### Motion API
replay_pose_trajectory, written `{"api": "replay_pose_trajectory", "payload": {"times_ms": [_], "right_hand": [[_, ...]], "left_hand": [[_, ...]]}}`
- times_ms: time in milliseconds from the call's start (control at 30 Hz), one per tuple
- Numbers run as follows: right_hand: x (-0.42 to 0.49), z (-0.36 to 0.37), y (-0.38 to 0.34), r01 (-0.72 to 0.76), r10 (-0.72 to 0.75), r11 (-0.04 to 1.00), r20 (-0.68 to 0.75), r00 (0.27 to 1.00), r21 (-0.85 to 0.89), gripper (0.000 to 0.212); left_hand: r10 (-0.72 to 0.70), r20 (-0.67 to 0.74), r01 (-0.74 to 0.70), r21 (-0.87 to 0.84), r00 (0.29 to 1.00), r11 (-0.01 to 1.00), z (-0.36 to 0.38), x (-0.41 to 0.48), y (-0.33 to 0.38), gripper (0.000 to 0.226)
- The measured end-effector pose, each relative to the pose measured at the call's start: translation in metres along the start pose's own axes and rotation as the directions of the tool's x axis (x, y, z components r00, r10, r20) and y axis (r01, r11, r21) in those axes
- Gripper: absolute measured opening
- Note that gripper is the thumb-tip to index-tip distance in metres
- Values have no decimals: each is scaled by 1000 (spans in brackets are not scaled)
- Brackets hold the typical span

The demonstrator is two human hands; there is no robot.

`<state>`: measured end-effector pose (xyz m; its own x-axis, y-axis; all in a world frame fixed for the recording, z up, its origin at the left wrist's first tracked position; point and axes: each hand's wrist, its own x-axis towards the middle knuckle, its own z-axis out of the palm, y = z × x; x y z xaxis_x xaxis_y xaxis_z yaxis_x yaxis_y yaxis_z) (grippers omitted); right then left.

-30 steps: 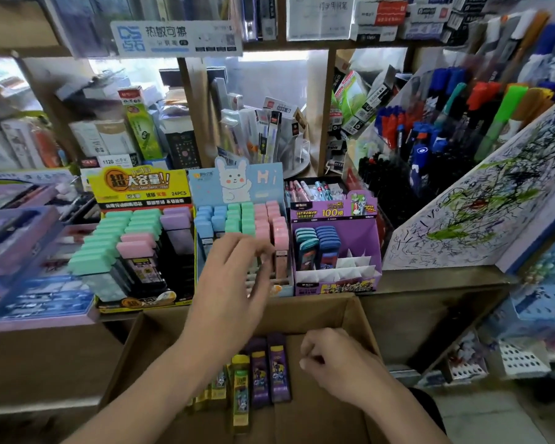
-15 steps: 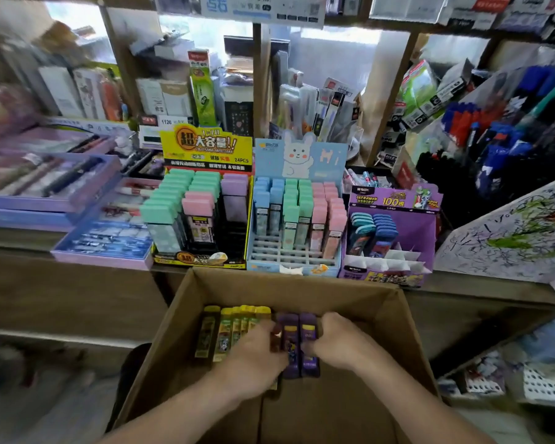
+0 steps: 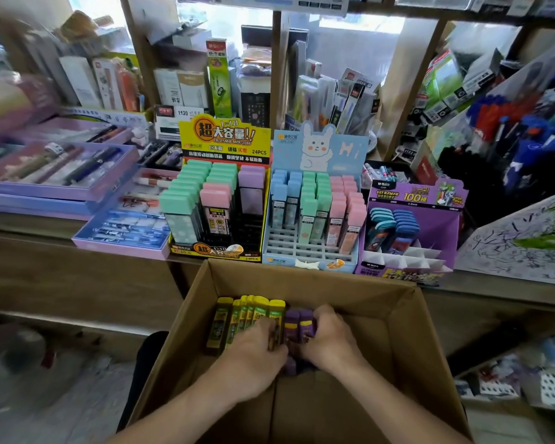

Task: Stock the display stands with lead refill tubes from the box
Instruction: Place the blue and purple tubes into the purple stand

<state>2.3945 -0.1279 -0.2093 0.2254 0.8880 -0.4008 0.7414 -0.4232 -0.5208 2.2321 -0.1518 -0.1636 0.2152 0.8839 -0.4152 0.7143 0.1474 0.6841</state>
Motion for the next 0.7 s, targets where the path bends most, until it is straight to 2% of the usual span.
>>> {"api": "replay_pose_trajectory", "payload": {"times_ms": [67, 167, 300, 433, 600, 700], "right_hand": [[-1, 1, -2, -8, 8, 1000, -20, 1000, 6, 35], [-1, 4, -6, -14, 15, 998, -30, 999, 54, 28], [2, 8, -6, 7, -8, 998, 26, 1000, 59, 43], [7, 4, -7, 50, -48, 999, 132, 990, -9, 70], [12, -3, -11, 117, -78, 983, 253, 964, -143, 80], [12, -6, -14, 144, -97, 976, 267, 959, -163, 76]], "left_hand": [[-2, -21, 1, -52, 1000, 999, 1, 0, 1, 45], [-34, 15, 36, -209, 999, 977, 4, 0, 3, 34], [-73, 66, 92, -341, 995, 936, 6, 1, 3, 31], [-87, 92, 116, -377, 992, 919, 5, 1, 3, 31], [-101, 92, 129, -387, 991, 913, 4, 2, 3, 31], [-112, 123, 152, -392, 986, 907, 3, 2, 2, 33]]}}
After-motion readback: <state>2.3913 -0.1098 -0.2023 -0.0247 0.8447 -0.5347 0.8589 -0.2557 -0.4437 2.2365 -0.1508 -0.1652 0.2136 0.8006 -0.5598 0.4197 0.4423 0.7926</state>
